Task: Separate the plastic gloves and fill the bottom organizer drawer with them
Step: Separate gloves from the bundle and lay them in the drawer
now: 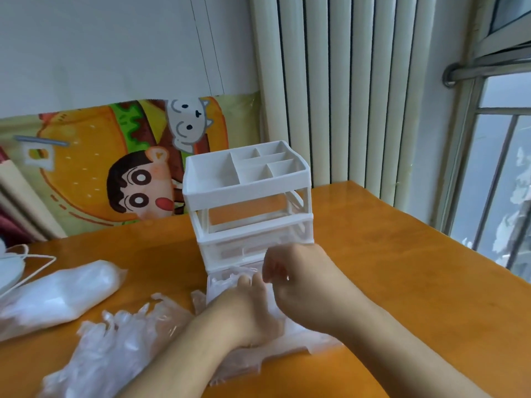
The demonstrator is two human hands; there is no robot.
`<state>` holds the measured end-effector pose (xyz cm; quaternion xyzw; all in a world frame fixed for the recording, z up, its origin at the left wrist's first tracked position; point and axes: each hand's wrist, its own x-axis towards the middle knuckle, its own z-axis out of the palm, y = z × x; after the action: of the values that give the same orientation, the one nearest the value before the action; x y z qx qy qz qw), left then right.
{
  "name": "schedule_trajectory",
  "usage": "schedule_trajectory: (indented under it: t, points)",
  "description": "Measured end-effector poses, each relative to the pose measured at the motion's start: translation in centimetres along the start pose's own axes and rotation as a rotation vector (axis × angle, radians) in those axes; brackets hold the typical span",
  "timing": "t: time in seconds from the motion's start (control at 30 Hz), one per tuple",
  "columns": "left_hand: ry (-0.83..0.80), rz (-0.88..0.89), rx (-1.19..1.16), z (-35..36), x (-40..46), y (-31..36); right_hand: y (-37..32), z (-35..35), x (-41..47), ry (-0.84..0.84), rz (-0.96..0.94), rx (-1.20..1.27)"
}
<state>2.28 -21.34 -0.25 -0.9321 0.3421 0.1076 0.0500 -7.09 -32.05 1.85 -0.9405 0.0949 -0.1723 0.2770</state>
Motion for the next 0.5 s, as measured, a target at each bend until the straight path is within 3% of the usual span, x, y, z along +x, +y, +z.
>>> schedule_trajectory:
  t: [0.1,0.27,0.5]
  points:
    - [-0.025,0.058,0.011,0.7,0.5,-0.2,-0.1,1.2,-0.1,-0.252,0.146,-0.209]
    - [-0.014,0.027,-0.277,1.9,1.3,-1.2,0.4,0.5,1.0,-0.474,0.280,-0.388]
    - [0.005,0.055,-0.358,2.3,1.4,-1.8,-1.6,-1.7,3.0,-0.803,0.181,-0.617]
